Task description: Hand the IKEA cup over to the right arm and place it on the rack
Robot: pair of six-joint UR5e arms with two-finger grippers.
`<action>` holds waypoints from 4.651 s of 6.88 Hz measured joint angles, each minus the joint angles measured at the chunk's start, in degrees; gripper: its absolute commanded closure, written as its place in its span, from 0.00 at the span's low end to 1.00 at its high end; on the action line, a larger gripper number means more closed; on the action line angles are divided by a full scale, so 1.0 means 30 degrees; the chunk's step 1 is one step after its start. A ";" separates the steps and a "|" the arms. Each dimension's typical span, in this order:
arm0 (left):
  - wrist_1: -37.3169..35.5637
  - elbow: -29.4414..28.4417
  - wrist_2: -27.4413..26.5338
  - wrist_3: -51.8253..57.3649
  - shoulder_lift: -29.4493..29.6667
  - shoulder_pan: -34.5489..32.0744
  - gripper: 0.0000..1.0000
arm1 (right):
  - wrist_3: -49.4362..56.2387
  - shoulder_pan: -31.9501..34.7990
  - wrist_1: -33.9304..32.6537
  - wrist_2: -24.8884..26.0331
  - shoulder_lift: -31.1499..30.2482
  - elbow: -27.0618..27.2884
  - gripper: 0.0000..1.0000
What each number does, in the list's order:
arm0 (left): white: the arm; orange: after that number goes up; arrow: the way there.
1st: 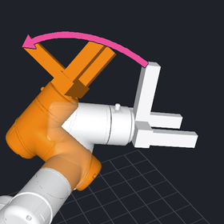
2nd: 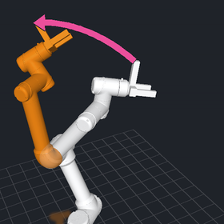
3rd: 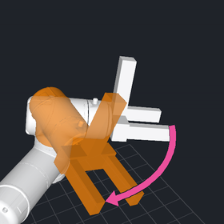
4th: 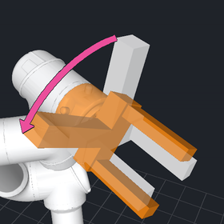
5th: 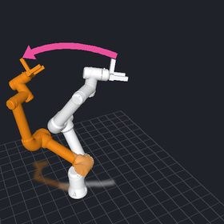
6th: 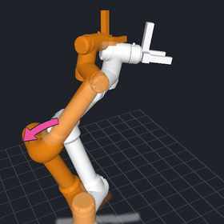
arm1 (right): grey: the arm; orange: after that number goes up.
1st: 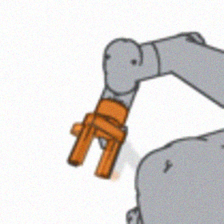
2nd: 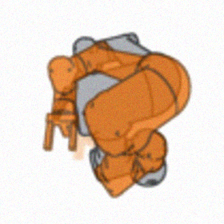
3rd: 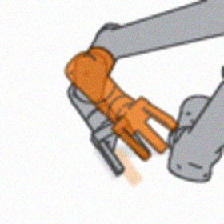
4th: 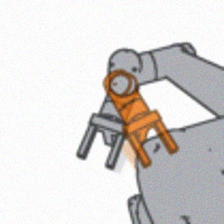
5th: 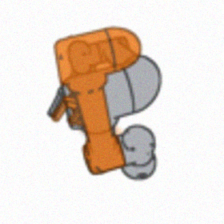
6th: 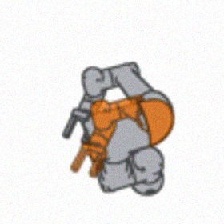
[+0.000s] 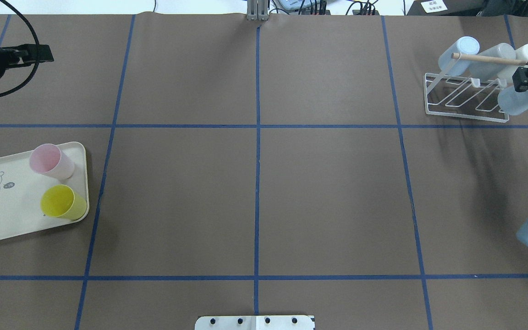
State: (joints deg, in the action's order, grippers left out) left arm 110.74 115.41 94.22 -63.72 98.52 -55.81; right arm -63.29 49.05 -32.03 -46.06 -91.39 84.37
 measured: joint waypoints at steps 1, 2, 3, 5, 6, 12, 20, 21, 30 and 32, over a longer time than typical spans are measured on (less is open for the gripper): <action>0.0000 -0.0001 0.0006 -0.0001 0.0000 0.0000 0.00 | 0.0017 0.0003 0.0008 0.0000 0.0031 0.0018 0.01; 0.0008 -0.0003 0.0020 -0.0001 0.0000 0.0000 0.00 | 0.0074 0.0035 0.0115 0.0000 0.0061 0.0118 0.01; 0.0020 -0.0003 0.0034 0.0004 0.0000 0.0000 0.00 | 0.0313 0.0121 0.0792 -0.0005 0.0067 0.0240 0.01; 0.0028 0.0001 0.0105 0.0078 -0.0158 -0.0005 0.00 | 0.1465 0.0477 0.3119 -0.0012 0.0092 0.0458 0.01; 0.0029 0.0007 0.0521 0.0133 -0.0433 -0.0028 0.00 | 0.1721 0.0642 0.3647 -0.0185 0.0111 0.1032 0.01; -0.0042 0.0026 0.8217 0.3299 -0.4848 -0.1743 0.00 | -0.1878 0.1103 0.0512 -0.5670 0.0577 0.6832 0.00; -0.2544 -0.3557 1.1732 0.3328 -0.2115 -0.1532 0.00 | -0.7921 0.0036 -0.2452 -1.3108 0.4692 0.8275 0.00; -0.2459 -0.4018 1.1741 0.3350 -0.1983 -0.1506 0.00 | -0.8237 -0.0297 -0.2443 -1.3141 0.4980 0.8121 0.00; -0.2259 -0.5248 1.1484 0.3434 -0.1920 0.0245 0.47 | -0.8456 -0.1018 -0.2443 -1.3125 0.5224 0.7890 0.00; -0.2256 -0.5271 1.1484 0.3382 -0.1894 0.0456 1.00 | -0.8424 -0.1025 -0.2429 -1.3125 0.5106 0.7883 0.00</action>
State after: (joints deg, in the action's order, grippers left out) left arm 103.97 99.60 128.67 -53.57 92.84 -54.44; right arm -88.57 45.97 -39.31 -85.43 -76.07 108.02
